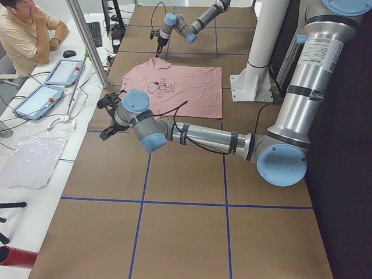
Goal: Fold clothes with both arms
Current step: 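Move the right gripper toward the sleeve nearest it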
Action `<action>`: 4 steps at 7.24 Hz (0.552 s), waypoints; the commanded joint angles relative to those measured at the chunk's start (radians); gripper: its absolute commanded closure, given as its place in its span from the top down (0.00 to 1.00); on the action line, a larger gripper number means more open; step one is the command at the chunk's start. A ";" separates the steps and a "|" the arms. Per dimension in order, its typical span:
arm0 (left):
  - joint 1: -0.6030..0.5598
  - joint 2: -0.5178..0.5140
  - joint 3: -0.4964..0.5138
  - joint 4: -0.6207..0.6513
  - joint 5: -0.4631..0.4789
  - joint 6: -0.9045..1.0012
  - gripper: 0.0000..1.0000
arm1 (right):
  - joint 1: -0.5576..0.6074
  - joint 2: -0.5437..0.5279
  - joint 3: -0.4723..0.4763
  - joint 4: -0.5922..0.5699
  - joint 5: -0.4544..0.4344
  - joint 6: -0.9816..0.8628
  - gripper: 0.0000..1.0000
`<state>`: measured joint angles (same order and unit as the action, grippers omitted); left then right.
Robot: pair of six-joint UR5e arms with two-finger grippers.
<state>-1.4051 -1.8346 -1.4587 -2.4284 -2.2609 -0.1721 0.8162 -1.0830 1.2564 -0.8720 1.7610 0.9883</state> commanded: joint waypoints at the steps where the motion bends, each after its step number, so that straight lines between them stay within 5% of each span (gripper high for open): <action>1: 0.000 0.000 0.000 0.000 0.000 -0.001 1.00 | 0.001 0.005 0.018 -0.010 -0.002 0.003 0.00; 4: 0.000 0.000 0.003 0.000 -0.002 -0.001 1.00 | 0.001 0.032 0.211 -0.253 -0.002 0.021 0.00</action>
<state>-1.4051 -1.8347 -1.4574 -2.4283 -2.2618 -0.1733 0.8192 -1.0611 1.3672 -0.9937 1.7605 0.9964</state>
